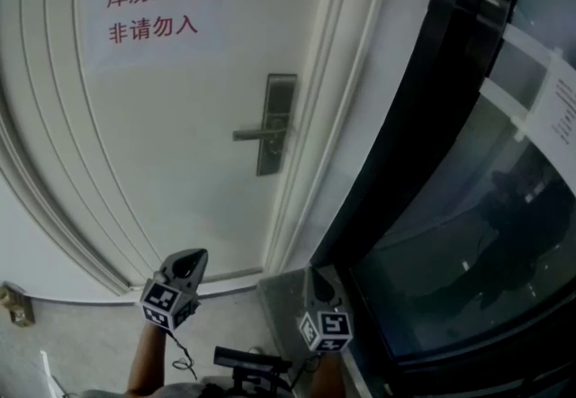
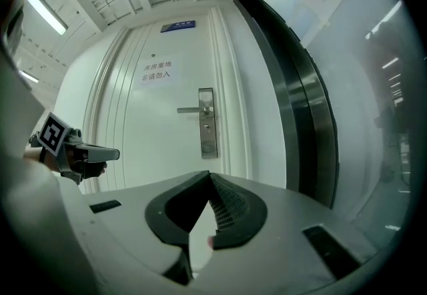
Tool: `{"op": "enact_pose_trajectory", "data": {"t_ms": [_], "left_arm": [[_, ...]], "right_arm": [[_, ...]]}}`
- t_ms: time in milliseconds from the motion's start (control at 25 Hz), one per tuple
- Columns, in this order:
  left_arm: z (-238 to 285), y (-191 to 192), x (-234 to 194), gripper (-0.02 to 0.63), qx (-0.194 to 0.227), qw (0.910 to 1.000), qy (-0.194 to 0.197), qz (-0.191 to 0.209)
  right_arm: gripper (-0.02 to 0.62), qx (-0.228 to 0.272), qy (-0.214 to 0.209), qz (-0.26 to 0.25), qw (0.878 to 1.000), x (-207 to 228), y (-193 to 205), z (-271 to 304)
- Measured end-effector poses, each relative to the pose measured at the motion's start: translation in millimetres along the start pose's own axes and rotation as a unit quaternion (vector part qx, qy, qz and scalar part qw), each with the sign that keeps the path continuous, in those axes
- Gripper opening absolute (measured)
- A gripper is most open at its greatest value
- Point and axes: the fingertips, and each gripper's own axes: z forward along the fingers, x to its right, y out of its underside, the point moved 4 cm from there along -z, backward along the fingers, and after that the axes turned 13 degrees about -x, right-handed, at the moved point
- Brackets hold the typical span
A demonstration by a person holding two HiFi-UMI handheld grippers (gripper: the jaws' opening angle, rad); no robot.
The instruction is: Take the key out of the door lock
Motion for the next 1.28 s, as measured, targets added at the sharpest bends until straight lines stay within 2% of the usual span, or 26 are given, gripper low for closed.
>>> {"op": "enact_pose_trajectory", "data": {"t_ms": [640,1080,1280], "left_arm": [[85.1,-28.2,-20.6,0.008,0.004,0.9990,-0.043,-0.009],[93.7,-32.2,-33.4,0.008,0.002,0.9965,-0.082,-0.015],[87.1,-28.2,-43.9,0.008,-0.001,0.9950,-0.097,-0.023]], "right_arm": [[0.012,0.007,-0.036,-0.016,0.999,66.1,-34.0,87.8],[0.012,0.016,-0.084,-0.040,0.996,73.4,-56.5,126.6],[0.012,0.009,-0.109,-0.075,0.991,58.4,-67.7,141.0]]}}
